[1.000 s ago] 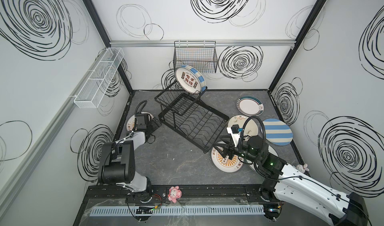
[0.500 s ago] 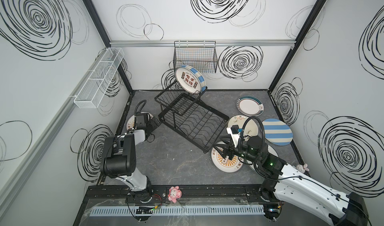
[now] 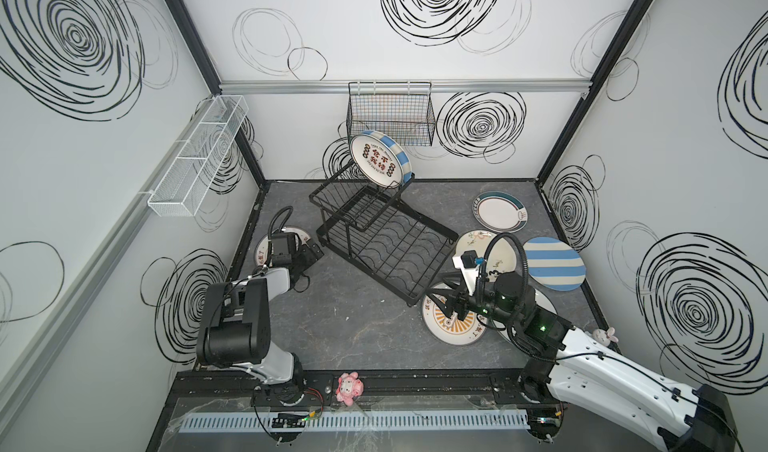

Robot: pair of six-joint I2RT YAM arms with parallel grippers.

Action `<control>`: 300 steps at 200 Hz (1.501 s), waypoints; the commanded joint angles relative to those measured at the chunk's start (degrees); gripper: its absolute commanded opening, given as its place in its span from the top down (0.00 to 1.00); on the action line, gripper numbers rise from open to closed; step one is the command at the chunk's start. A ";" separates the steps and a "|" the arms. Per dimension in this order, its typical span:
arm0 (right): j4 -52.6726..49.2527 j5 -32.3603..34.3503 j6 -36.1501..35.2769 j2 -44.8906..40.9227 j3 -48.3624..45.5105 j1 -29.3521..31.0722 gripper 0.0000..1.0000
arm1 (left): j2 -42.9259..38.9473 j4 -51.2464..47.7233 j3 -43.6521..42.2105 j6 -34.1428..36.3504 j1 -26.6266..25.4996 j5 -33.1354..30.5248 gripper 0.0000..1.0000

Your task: Load the plates into the dish rack

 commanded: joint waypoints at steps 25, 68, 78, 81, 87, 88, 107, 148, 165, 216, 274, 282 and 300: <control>-1.11 -0.26 -0.93 0.19 1.48 0.28 0.26 | -4.68 -2.69 -5.36 -2.95 -0.93 3.25 0.04; -1.75 -0.65 -0.58 0.15 1.94 0.19 0.26 | -8.12 -6.51 -6.90 -2.44 -3.40 2.12 0.04; -1.89 -0.63 -0.56 0.12 1.97 0.19 0.26 | -9.03 -7.27 -7.58 -2.71 -3.57 2.48 0.04; -2.02 -0.70 -0.58 0.11 2.06 0.19 0.26 | -9.26 -7.31 -7.90 -2.76 -3.61 2.52 0.04; -2.24 -0.70 -0.58 0.15 2.20 0.19 0.26 | -9.78 -7.11 -8.59 -2.76 -3.89 3.01 0.04; -2.34 -0.66 -0.58 0.18 2.23 0.23 0.26 | -9.87 -7.16 -8.65 -2.81 -3.92 3.04 0.04; -3.11 -0.66 -0.60 0.28 2.52 0.08 0.26 | -12.04 -7.30 -11.18 -4.01 -4.61 4.20 0.04; -2.98 -1.45 0.01 -0.04 2.45 -0.03 0.26 | -17.40 -8.82 -15.56 -6.08 -7.22 5.00 0.04; -2.87 -1.38 0.31 -0.05 2.28 -0.08 0.26 | -20.08 -9.29 -17.85 -7.36 -7.91 5.43 0.04; -3.72 -2.59 0.96 0.13 2.43 -0.43 0.24 | -28.35 -15.18 -20.75 -10.41 -15.19 2.50 0.04; -6.25 -4.60 2.50 0.30 3.94 -3.33 0.21 | -35.55 -15.94 -25.53 -19.30 -26.33 0.31 0.04; -5.89 -5.16 2.94 0.53 3.84 -3.87 0.21 | -36.08 -15.98 -25.75 -20.79 -28.69 -0.47 0.04; -5.25 -5.75 4.29 1.74 3.81 -5.32 0.21 | -35.99 -16.06 -25.67 -24.34 -35.00 -3.27 0.04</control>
